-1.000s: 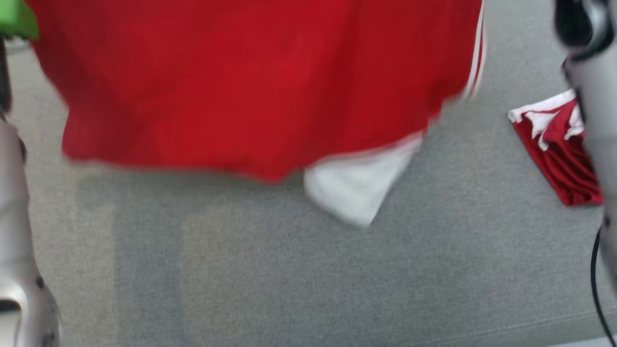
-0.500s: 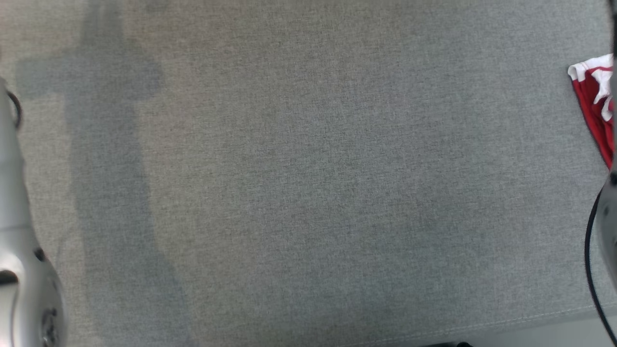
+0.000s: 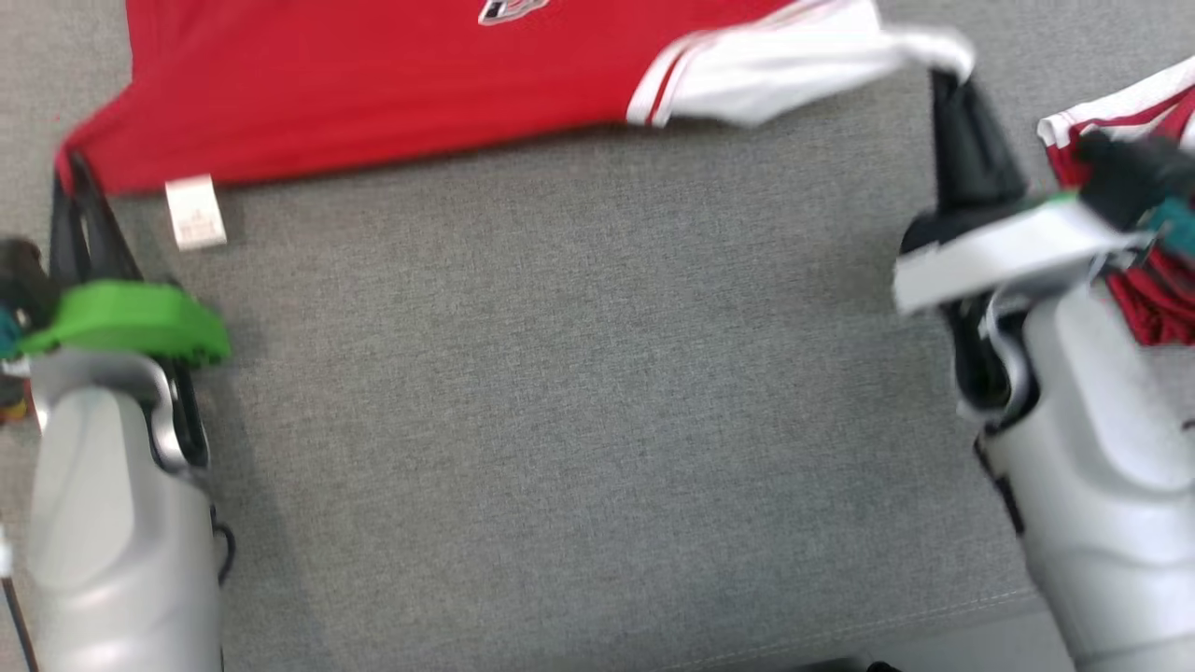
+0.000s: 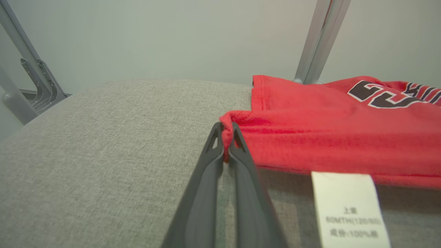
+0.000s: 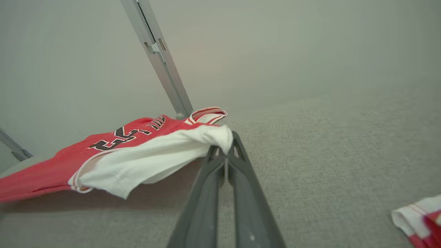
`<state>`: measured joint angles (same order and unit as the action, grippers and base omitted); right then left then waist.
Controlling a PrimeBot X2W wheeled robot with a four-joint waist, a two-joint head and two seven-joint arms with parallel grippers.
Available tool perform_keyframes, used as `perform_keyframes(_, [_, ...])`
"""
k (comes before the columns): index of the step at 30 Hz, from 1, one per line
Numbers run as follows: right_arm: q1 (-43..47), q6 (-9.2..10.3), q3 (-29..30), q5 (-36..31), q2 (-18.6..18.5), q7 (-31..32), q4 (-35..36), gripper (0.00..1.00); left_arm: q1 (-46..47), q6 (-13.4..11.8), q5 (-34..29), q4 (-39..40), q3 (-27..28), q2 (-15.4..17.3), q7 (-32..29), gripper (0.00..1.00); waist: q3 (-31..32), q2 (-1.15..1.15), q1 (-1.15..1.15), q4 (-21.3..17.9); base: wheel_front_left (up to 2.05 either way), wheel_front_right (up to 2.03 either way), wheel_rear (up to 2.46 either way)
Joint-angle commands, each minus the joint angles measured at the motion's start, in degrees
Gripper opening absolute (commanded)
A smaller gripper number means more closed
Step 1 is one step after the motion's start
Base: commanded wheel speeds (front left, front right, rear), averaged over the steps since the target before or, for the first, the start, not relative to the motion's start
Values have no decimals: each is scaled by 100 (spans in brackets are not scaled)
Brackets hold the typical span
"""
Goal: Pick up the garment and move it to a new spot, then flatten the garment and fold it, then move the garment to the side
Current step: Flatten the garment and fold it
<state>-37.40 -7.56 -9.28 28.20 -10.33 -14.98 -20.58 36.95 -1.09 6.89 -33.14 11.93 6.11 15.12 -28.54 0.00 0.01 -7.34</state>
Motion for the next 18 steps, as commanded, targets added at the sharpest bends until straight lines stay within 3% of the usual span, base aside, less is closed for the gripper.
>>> perform_keyframes(1, [320, 14, -101, 99, -54, -27, 34, 0, -307, 2, 9, 1, 112, -30, 1, 0, 245, 0, -1, -73, 0, 0, 0])
perform_keyframes(12, [1923, 14, -635, 495, -236, -27, -243, 0, -1884, 46, 67, -6, 476, -271, 0, 0, 1407, 0, -1, -74, 0, 0, 0])
perform_keyframes(18, [2725, 15, -930, 697, -346, -27, -432, 0, -2616, 63, -33, -123, 112, -293, 0, 0, 2108, 0, -1, -46, 0, 0, 0])
